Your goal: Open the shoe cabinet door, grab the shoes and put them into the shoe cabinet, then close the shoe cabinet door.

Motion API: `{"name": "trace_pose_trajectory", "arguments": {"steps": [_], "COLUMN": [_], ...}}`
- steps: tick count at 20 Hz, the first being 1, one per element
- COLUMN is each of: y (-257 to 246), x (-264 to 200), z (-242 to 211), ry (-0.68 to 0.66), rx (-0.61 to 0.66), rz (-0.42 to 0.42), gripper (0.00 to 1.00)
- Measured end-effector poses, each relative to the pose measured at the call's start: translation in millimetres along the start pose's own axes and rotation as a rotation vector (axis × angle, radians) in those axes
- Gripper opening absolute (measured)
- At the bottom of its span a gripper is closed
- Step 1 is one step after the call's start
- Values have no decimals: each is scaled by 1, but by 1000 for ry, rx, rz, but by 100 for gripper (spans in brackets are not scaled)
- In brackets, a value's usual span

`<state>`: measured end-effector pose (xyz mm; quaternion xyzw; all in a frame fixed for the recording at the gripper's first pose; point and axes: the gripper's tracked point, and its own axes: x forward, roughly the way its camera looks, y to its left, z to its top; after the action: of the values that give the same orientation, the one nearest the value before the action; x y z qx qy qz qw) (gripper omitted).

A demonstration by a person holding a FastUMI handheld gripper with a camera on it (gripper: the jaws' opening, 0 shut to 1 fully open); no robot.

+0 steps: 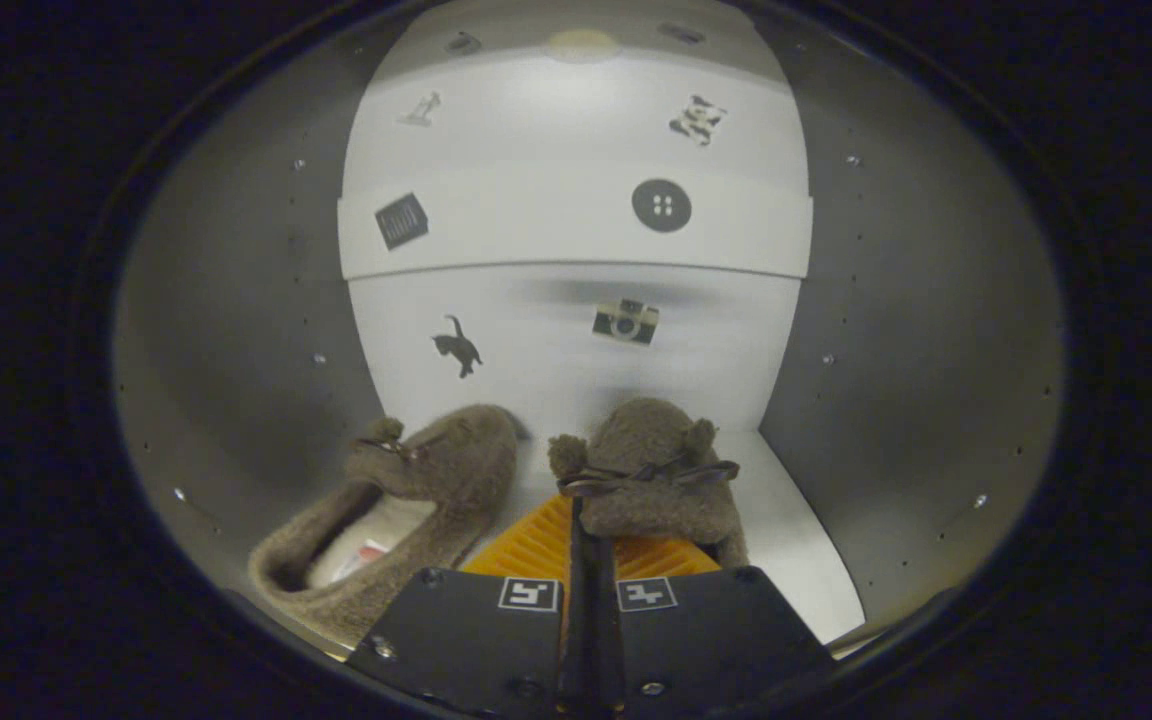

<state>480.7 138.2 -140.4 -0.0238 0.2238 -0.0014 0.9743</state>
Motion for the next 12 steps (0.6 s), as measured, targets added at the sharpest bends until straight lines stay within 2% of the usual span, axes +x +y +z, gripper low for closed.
{"name": "trace_pose_trajectory", "arguments": {"steps": [4, 6, 11, 12], "y": [1, 1, 12, 17], "x": [-7, -19, -98, -121], "z": [1, 1, -5, -13], "ry": [19, 8, -121, -148], "rx": [-26, -13, -39, -55], "rz": [-3, 5, 53, 78], "gripper": [20, 29, 53, 53]}}
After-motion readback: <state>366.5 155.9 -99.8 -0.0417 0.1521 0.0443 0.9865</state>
